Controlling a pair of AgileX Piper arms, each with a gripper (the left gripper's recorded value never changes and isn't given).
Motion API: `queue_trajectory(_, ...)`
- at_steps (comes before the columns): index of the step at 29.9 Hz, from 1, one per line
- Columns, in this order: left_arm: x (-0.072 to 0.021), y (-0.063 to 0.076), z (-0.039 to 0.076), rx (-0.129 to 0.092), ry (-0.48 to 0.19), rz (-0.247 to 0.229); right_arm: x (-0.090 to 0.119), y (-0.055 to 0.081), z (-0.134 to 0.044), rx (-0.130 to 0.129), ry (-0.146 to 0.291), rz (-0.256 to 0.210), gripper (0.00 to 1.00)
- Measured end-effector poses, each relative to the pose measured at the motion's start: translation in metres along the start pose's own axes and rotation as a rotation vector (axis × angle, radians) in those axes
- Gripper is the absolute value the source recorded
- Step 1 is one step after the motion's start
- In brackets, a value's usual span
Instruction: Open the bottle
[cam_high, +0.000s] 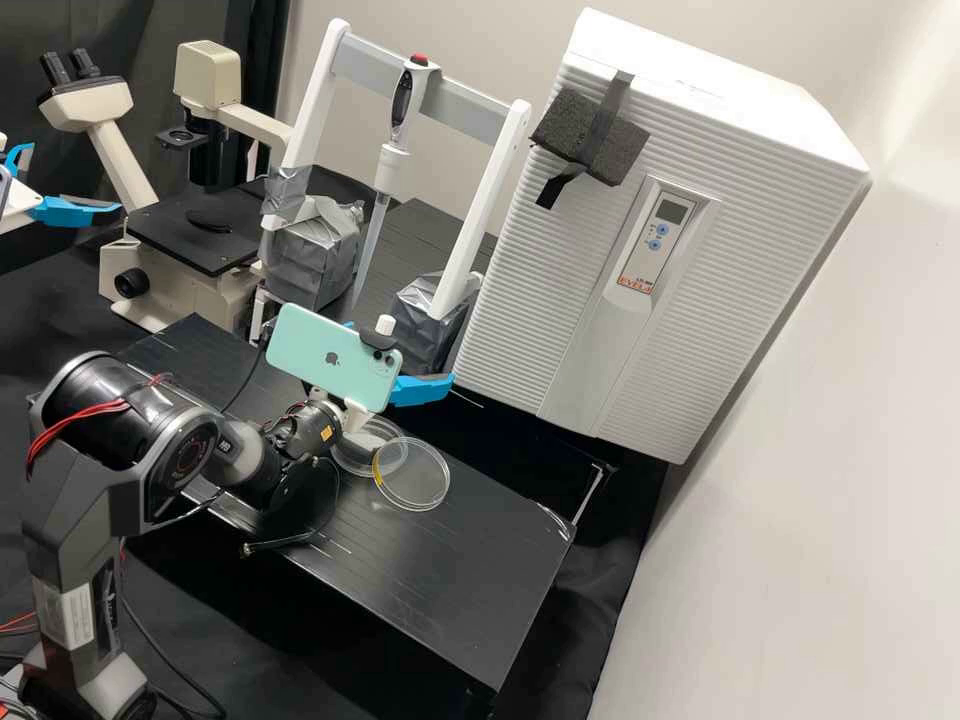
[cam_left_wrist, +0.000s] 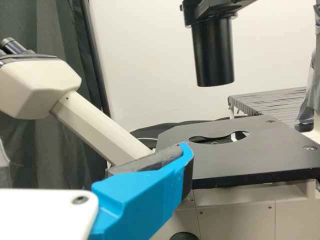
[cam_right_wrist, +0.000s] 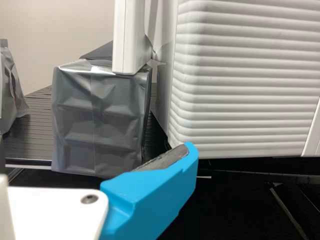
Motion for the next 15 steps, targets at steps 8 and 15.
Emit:
queue_trajectory(8, 0.0000, 0.000, 0.000, 0.000, 0.000, 0.000, 0.000, 0.000, 0.000, 0.000, 0.000, 0.000, 1.00)
queue_trajectory(15, -0.0003, -0.002, 0.015, -0.005, -0.060, -0.008, 0.000, 0.000, 0.000, 0.000, 0.000, 0.000, 1.00)
